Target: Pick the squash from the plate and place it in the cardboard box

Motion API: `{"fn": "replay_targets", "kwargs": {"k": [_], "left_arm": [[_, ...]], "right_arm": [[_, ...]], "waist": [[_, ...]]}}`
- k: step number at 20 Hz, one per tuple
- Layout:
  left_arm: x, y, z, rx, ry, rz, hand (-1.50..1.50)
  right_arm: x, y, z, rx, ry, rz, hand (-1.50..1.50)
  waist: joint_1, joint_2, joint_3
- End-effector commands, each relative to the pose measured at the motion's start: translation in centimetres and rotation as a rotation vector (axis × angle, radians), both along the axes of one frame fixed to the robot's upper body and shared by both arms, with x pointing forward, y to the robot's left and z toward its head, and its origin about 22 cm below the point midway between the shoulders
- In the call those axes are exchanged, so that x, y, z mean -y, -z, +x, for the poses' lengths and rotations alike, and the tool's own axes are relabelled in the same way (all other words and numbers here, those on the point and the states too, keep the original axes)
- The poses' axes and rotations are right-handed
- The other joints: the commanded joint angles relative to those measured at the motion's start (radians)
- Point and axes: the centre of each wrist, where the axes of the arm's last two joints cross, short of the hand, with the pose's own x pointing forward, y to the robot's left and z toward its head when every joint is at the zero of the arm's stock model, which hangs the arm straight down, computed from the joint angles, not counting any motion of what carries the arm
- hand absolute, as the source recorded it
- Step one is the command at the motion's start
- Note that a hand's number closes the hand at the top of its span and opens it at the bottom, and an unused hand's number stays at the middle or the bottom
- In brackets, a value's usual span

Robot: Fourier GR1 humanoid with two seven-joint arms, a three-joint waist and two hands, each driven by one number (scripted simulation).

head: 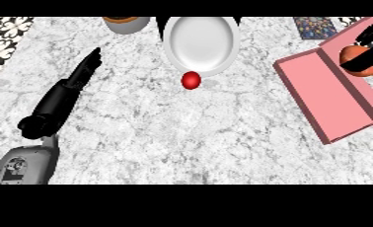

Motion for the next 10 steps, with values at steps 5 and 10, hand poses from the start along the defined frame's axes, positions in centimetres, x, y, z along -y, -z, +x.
{"fn": "replay_targets", "kwargs": {"k": [5,10], "left_arm": [[0.2,0.0,0.4,-0.007,0.0,-0.001,0.0],[1.1,0.3,0.3,-0.005,0.003,-0.005,0.0]], "right_arm": [[1.6,0.1,-1.1,0.094,-0.191,0.163,-1.5],[1.2,-2.0,-0.9,0.624,-0.129,0.437,-1.5]], "waist": [[0.001,0.0,0.0],[-0.016,-0.006,0.004]]}}
